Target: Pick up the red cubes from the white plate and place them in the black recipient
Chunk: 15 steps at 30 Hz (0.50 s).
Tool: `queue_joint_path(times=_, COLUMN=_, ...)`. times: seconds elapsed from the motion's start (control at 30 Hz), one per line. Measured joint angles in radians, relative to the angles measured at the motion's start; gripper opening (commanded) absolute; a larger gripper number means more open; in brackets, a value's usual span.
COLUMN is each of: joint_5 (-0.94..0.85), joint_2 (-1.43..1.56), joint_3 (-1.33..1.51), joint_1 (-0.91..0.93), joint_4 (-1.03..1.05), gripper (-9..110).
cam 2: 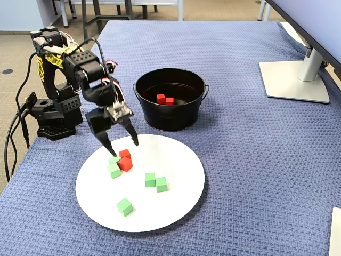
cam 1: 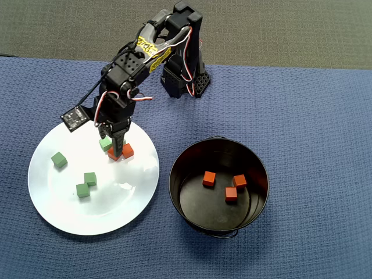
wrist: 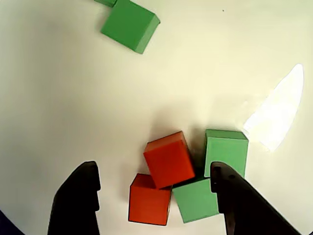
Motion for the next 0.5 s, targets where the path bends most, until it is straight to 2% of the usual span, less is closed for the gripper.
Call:
queue_joint_path(times=0.2, joint_5=-0.034, joint_2=-0.109, joint_3=-0.017, joint_1=0.006, joint_4=-0.012, gripper=23)
queue_joint_path(times=0.5, joint_5=-0.081, joint_2=-0.253, joint_3=-0.198, joint_1=0.017, joint_4=-0.012, gripper=23)
